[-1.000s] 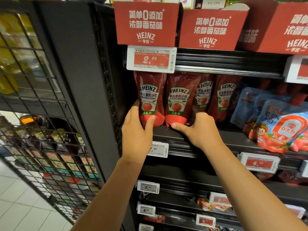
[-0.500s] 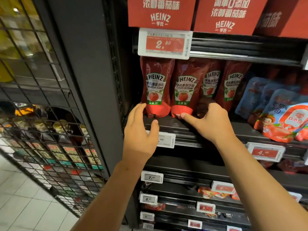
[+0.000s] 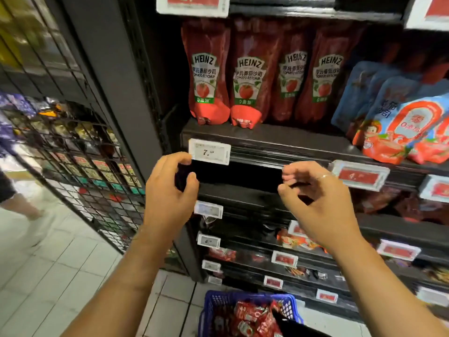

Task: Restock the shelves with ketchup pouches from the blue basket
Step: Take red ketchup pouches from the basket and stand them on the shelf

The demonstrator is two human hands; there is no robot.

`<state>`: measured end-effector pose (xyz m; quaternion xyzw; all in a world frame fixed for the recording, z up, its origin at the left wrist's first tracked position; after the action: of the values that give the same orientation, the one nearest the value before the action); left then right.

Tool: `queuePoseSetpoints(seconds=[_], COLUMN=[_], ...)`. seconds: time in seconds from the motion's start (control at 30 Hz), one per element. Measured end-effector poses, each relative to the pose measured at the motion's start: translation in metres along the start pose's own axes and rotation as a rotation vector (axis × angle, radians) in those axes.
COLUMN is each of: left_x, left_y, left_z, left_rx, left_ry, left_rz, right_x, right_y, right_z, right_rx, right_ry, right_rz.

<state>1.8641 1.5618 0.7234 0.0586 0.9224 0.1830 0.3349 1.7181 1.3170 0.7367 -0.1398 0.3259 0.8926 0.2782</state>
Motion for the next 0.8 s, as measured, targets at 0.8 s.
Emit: queuePoseSetpoints(seconds=[0.8], left_x=[0.466], left_y=[-0.169], left_z=[0.118], left_rx=[-0.232], left_ry=[1.226], left_rz=[0.649], right_x=[0.362], right_y=[-0.059], right_z=[-0.374], right_rx=[0.3], right_ry=[-0.881], right_rz=[0.768])
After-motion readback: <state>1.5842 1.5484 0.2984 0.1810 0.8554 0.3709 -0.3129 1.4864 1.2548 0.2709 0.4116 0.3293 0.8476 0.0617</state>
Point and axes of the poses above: each hand's wrist, its own x-axis away from the middle knuckle, its own y-axis out of the back of the hand, z = x × y, the point moved 8 cm from there along -x, towards the middle knuckle, and after that the axes turned 11 degrees about x, right-handed, at the moved point
